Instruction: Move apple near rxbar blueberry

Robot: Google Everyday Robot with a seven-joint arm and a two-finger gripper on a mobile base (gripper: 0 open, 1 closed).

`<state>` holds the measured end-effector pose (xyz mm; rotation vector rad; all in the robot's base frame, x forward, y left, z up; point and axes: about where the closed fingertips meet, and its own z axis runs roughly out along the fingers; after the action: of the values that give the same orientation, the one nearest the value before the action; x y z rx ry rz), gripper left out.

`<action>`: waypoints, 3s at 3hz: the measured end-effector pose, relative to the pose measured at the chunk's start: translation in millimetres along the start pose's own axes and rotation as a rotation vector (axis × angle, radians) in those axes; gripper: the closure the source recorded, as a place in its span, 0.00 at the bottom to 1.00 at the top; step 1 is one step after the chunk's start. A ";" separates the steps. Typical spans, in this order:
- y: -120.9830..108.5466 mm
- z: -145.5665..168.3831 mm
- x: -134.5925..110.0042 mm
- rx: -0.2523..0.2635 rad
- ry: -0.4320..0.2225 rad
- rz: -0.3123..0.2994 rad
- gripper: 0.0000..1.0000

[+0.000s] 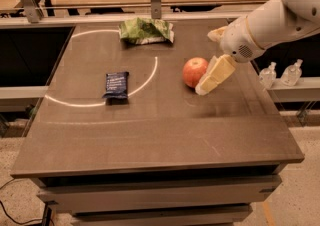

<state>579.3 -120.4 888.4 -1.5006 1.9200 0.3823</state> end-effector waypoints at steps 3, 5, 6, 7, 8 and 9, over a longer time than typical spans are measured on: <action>-11.0 21.1 13.0 0.010 -0.001 0.069 0.00; -6.5 35.0 15.5 -0.046 -0.005 0.079 0.40; -5.9 37.9 16.2 -0.064 -0.006 0.074 0.63; -6.6 38.5 14.3 -0.072 -0.014 0.065 0.87; 0.8 46.0 -8.1 -0.109 -0.077 0.037 1.00; 13.6 63.6 -34.9 -0.167 -0.131 -0.005 1.00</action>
Offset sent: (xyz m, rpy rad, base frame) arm 0.0216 -0.0069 -0.0234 0.0277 0.0265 -0.0792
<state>591.1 -52.4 862.0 -1.5455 1.8181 0.6367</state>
